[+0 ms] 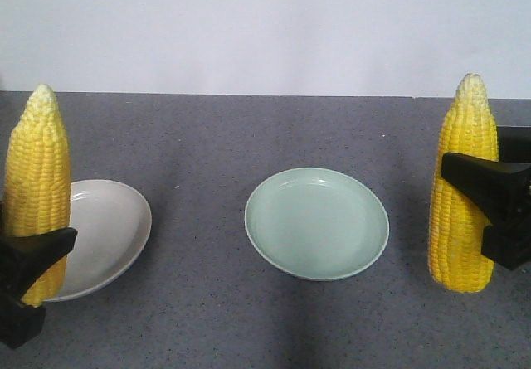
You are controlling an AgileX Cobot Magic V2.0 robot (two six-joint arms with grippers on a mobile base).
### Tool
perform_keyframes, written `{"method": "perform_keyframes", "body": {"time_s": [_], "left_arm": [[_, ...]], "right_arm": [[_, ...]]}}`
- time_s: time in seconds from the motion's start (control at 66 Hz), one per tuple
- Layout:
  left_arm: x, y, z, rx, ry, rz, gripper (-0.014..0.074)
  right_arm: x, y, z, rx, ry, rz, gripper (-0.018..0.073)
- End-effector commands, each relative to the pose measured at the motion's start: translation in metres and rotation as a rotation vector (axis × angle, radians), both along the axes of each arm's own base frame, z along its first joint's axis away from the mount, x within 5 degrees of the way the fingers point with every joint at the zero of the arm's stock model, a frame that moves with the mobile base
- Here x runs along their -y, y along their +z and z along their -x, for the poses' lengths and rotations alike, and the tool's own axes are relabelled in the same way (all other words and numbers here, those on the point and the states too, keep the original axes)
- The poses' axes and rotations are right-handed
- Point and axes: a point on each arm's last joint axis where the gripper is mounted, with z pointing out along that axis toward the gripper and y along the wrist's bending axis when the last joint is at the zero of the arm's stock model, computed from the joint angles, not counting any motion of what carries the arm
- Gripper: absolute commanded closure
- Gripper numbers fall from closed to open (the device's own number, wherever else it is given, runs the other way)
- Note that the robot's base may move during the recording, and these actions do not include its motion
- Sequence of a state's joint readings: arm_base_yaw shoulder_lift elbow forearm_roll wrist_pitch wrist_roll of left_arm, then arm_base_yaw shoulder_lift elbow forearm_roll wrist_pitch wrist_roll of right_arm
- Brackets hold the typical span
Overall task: Distribute corn equally
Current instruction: 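Drive the base up to the counter edge in front of both plates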
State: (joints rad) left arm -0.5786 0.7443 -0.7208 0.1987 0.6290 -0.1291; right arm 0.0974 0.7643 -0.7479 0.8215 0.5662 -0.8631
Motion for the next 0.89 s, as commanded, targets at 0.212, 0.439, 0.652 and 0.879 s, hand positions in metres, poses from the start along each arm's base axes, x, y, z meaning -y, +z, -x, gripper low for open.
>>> {"method": "perform_keyframes", "body": {"time_s": [0.212,0.439,0.652,0.879], "left_arm": [[0.0024,0.0142,-0.0009,0.077,-0.016,0.05,0.037],[0.0024,0.0142,-0.0009,0.077,-0.016,0.05,0.037],[0.0024,0.0142,-0.0009,0.077,-0.016,0.05,0.037],[0.0024,0.0142,-0.0009,0.077,-0.016,0.05,0.037]], "right_arm": [[0.002,0.0127,-0.0008,0.058,-0.034,-0.04,0.0365],[0.002,0.0127,-0.0008,0.058,-0.034,-0.04,0.0365],[0.002,0.0127,-0.0008,0.058,-0.034,-0.04,0.0365],[0.002,0.0127,-0.0008,0.058,-0.034,-0.04,0.0365]]}}
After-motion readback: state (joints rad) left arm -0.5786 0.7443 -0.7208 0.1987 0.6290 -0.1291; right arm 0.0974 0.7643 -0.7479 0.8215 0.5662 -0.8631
